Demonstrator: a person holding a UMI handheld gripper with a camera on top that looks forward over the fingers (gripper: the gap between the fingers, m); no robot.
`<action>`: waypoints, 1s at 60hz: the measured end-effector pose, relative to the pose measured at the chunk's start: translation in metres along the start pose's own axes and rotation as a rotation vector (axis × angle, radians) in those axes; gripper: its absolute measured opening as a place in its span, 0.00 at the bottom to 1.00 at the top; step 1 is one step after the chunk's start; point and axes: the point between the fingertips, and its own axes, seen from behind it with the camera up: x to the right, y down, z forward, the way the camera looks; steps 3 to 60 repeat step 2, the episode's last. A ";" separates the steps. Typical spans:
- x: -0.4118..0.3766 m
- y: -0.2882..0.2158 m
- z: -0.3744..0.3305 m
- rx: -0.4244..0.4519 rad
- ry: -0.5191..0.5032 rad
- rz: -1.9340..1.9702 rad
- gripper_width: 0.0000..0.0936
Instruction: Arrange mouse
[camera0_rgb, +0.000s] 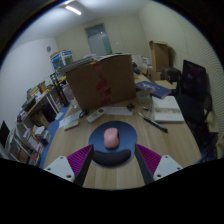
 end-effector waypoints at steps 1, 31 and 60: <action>0.004 0.004 -0.010 -0.004 0.000 0.009 0.89; 0.008 0.008 -0.019 -0.009 0.001 0.019 0.89; 0.008 0.008 -0.019 -0.009 0.001 0.019 0.89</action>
